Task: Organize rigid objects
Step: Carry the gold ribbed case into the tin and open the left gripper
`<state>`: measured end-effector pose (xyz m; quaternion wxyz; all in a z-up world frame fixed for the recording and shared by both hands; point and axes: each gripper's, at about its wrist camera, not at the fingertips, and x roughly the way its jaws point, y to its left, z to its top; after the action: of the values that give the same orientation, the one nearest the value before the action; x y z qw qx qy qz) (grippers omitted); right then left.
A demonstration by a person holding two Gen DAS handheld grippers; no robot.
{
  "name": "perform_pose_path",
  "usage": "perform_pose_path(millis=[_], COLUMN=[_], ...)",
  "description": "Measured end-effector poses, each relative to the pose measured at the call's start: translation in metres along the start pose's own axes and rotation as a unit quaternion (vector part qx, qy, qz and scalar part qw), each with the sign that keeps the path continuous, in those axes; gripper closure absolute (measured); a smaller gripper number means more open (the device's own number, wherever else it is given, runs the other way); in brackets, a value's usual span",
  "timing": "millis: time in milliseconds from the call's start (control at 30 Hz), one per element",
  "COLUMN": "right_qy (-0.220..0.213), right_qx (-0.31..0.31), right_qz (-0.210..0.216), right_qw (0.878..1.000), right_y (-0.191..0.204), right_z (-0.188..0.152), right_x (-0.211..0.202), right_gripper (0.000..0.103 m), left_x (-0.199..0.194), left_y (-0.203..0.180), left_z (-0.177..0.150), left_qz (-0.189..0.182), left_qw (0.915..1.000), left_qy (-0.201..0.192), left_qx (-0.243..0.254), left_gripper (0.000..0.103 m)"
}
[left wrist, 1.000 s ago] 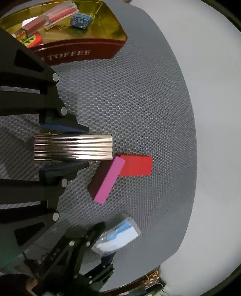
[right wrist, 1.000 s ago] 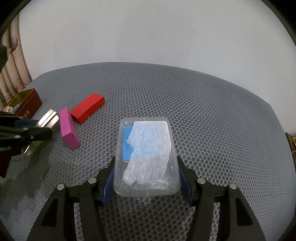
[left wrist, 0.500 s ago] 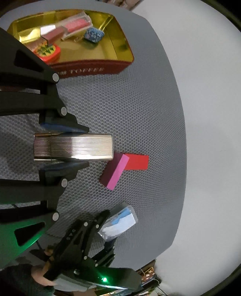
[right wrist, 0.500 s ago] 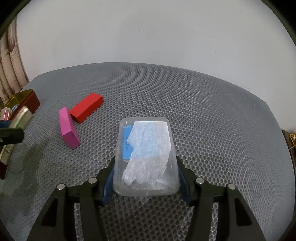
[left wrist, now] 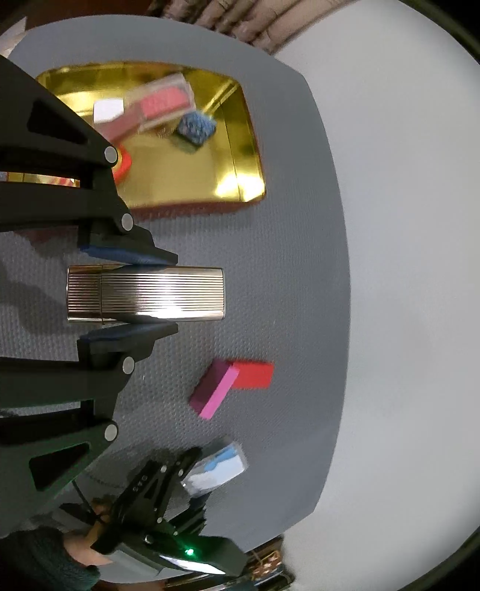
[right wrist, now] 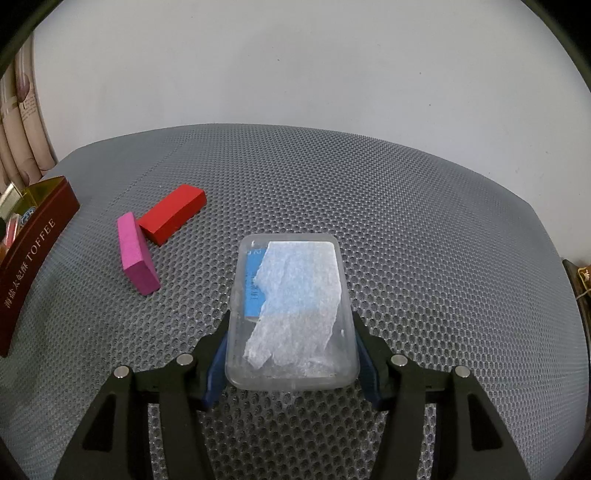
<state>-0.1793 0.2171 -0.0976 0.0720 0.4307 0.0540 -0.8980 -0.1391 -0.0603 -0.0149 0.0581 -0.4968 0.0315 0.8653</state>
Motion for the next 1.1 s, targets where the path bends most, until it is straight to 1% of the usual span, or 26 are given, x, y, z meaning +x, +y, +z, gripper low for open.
perform_pose_path(millis=[200,267,567,667,867,1100], right_qy=[0.000,0.000,0.000,0.000,0.000,0.000], right_qx=[-0.001,0.000,0.000,0.000,0.000,0.001], right_qz=[-0.001,0.000,-0.001,-0.001,-0.001,0.000], right_qw=[1.000,1.000,1.000,1.000,1.000,1.000], right_y=[0.002,0.003,0.014,0.011,0.013,0.007], right_z=[-0.001,-0.001,-0.004,-0.003,-0.003,-0.001], right_x=[-0.001,-0.002,-0.006,-0.006,-0.006,0.000], right_gripper=[0.044,0.044,0.044,0.044,0.044,0.044], left_x=[-0.008,-0.003,0.001,0.006,0.023,0.048], left_y=[0.037,0.043,0.098,0.112,0.127,0.122], left_z=[0.004,0.005,0.011,0.014,0.018,0.027], left_qz=[0.021,0.027,0.064,0.075,0.080,0.069], left_qw=[0.9991,0.9985,0.9936,0.9920,0.9907,0.9921], left_qy=[-0.005,-0.004,0.002,0.005,0.020,0.037], left_qx=[-0.037,-0.047,-0.093,-0.101,-0.109,-0.098], left_gripper=[0.077,0.077,0.077,0.077,0.077,0.077])
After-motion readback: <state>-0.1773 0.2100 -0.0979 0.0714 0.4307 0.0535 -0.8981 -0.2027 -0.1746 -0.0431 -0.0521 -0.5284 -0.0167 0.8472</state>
